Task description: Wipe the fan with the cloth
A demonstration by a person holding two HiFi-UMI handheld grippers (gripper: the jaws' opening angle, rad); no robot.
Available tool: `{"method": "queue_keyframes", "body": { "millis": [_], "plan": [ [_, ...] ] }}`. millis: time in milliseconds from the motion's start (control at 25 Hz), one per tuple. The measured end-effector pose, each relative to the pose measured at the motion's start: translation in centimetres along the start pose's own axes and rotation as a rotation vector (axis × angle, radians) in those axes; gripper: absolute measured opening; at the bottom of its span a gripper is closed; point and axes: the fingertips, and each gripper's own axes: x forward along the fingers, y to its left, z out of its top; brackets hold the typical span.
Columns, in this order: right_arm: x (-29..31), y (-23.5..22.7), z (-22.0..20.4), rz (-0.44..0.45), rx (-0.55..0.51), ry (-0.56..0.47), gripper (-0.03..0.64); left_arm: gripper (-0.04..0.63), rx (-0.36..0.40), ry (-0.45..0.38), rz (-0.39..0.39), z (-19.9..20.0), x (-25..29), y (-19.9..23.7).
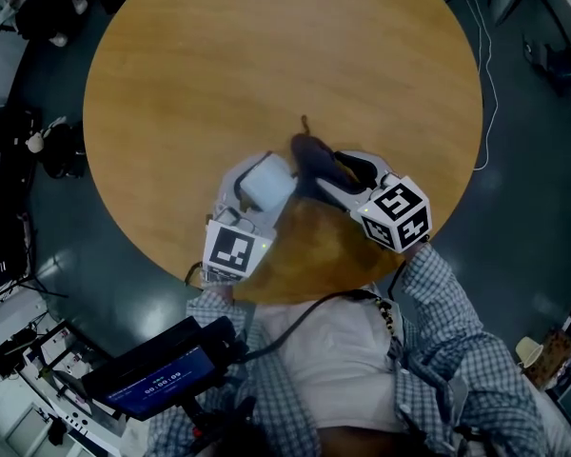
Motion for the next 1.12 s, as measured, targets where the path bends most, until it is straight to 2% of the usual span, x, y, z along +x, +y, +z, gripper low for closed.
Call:
{"method": "queue_keyframes", "body": {
  "millis": [240, 440, 800, 1120],
  "plan": [
    [-1.3, 0.2, 1.7, -0.055, 0.03, -0.062, 0.227, 0.189, -0.006, 0.017, 0.02, -1.1, -2.8, 0.1],
    [-3.3, 0.4, 2.4, -0.144, 0.041, -0.114, 0.161, 0.165, -0.025, 0.022, 0.024, 0.3, -5.7, -0.5],
    [-7.8, 3.6, 4.0, -0.3, 0.043, -0.26, 0.006, 0.077, -0.03, -0.041, 0.031, 3.3, -9.8, -2.1],
    [-10.5, 6.8, 8.1, -0.3, -0.017, -0.341, 0.005, 0.002, 0.028, -0.106, 0.045, 6.9, -12.0, -1.4]
  ]
}}
